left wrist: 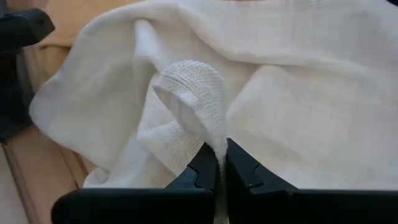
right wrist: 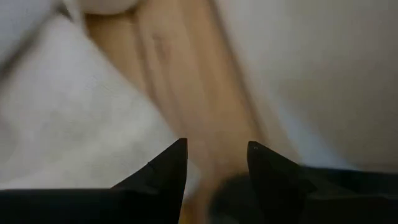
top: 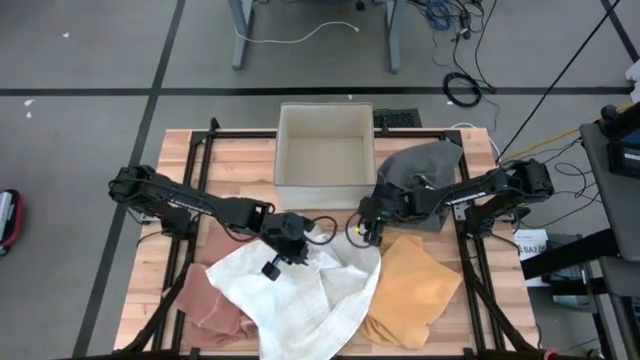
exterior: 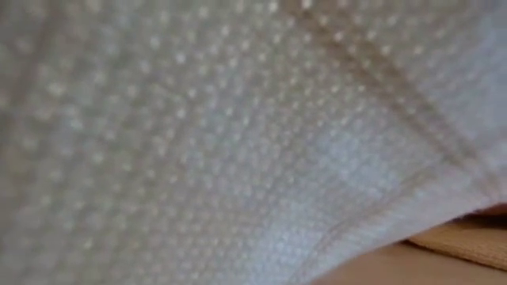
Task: Fold towel
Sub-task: Fold the white patterned towel
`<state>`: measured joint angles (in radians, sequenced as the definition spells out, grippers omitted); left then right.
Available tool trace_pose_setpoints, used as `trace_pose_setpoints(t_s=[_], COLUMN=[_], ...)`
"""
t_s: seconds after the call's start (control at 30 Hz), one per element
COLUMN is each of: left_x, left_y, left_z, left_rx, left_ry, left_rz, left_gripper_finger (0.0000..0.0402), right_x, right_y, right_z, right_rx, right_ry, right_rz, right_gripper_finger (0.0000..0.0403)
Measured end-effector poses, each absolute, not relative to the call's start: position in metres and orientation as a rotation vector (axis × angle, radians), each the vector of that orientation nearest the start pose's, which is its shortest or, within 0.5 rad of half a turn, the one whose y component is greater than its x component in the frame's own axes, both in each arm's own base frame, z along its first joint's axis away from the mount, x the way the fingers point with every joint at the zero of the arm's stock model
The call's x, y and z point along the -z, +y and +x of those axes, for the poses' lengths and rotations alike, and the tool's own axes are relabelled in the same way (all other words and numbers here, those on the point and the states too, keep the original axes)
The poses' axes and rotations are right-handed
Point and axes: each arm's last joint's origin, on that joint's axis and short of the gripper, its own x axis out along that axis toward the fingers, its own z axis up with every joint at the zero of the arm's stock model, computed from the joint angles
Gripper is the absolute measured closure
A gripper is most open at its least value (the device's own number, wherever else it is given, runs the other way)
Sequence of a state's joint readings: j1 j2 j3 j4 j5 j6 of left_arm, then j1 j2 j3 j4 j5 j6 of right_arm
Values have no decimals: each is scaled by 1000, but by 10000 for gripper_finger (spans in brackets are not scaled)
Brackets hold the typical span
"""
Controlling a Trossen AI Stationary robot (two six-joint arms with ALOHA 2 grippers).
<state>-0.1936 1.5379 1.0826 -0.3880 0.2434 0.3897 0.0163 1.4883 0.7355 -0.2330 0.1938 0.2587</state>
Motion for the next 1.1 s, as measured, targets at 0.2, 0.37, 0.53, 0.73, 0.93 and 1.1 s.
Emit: trace_pose_setpoints(t_s=[0.2,0.37,0.53,0.73,0.93,1.1], left_x=[-241,-241,-241,-239,-237,-237], left_y=[-69,-69,-68,-67,-64,-61], left_z=[314,314,313,311,310,309], left_rx=[548,530,527,500,461,389], left_ry=[769,774,785,822,851,866], left_rz=[347,355,352,364,399,472], left_gripper_finger=[394,394,394,394,394,394], right_x=[-157,-143,-133,-144,-189,-243], right_y=[-1,0,-1,7,23,43], right_z=[273,274,274,275,277,267], right_rx=[143,154,185,153,150,154], right_ry=[895,962,1011,985,917,872], right_rz=[230,240,217,107,11,-70], right_gripper_finger=[248,248,267,390,400,401])
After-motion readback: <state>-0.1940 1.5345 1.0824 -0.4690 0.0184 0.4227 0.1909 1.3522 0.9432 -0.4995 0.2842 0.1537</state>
